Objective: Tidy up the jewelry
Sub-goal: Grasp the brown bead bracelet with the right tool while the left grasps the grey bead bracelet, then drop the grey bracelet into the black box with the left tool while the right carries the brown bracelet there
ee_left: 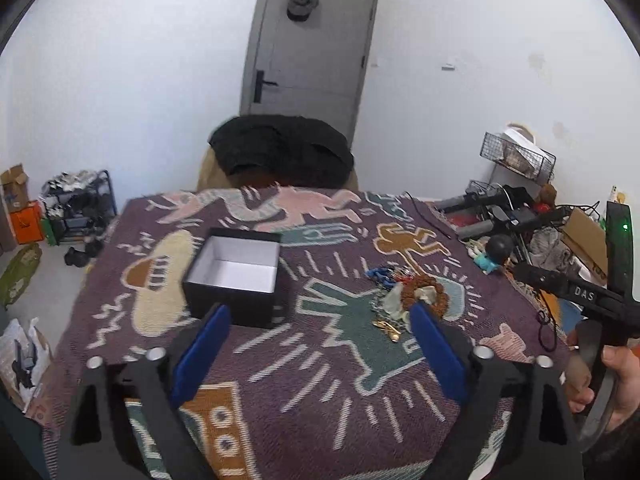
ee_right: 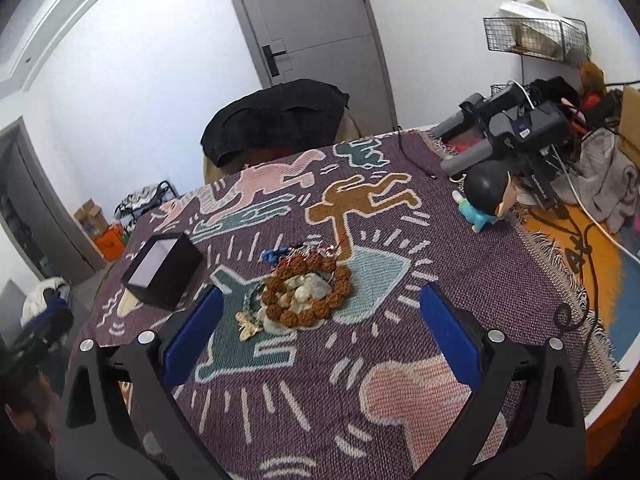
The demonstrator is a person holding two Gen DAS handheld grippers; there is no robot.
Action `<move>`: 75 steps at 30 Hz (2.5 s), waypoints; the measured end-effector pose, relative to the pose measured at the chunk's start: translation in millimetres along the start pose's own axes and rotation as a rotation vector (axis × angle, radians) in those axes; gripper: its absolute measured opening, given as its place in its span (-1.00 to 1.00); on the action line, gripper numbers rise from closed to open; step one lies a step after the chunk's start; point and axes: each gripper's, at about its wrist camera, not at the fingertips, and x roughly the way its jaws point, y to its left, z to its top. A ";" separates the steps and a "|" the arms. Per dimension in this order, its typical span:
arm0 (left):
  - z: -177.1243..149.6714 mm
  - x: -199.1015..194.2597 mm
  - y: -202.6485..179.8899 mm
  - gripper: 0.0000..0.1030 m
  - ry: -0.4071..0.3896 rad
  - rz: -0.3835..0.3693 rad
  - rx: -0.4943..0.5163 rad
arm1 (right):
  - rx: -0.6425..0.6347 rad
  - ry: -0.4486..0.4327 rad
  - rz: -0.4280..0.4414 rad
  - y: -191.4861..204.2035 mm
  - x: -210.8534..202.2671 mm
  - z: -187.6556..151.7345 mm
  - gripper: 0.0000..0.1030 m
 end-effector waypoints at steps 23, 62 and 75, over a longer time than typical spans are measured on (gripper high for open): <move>16.1 148.9 -39.9 -0.25 0.301 -0.130 -0.010 | 0.239 0.255 0.081 -52.0 117.4 -2.0 -0.20; 31.3 187.1 -49.3 -0.88 0.344 -0.083 0.026 | 0.160 0.283 0.199 -29.1 134.1 17.9 -0.60; 73.3 130.0 -28.4 -0.88 0.210 -0.086 0.019 | 0.081 0.181 0.323 26.9 84.1 43.4 -0.60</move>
